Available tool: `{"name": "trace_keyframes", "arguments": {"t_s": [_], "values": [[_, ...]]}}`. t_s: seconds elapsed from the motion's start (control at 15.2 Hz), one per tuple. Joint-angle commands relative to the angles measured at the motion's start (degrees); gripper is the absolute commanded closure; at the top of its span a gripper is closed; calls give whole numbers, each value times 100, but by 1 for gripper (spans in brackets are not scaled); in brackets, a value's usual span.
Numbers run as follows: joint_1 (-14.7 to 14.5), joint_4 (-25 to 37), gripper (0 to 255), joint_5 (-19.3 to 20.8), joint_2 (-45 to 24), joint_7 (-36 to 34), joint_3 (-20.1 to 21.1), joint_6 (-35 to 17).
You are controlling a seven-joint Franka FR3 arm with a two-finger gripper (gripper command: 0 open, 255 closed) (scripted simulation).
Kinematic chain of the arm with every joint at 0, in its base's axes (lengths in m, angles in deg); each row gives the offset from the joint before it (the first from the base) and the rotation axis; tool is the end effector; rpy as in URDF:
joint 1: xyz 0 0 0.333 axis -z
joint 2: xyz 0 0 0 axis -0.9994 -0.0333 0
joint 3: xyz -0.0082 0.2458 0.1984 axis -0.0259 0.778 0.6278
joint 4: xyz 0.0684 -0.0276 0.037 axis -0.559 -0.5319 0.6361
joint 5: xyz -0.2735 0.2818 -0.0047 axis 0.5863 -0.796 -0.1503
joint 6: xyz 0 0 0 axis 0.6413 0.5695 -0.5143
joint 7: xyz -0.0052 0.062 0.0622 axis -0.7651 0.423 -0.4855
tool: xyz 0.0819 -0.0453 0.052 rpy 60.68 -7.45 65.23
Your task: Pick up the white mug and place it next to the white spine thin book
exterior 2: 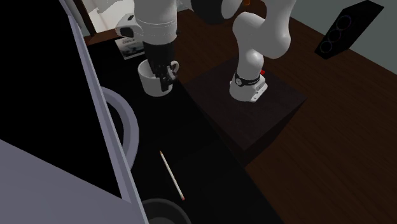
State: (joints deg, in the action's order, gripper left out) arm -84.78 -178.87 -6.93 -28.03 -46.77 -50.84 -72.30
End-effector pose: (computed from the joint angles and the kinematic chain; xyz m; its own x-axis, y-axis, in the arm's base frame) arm 0.4341 0.0049 0.4843 0.9972 -0.0015 0.0749 -0.0055 -0.9985 0.0539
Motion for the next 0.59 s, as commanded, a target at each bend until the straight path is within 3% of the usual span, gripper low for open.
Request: {"name": "trace_keyframes", "arguments": {"t_s": [0.0, 0.53], "values": [[121, 33, 255, 72, -74, 295, -210, -55], [561, 458, 255, 253, -532, 1421, -1011, -144]]}}
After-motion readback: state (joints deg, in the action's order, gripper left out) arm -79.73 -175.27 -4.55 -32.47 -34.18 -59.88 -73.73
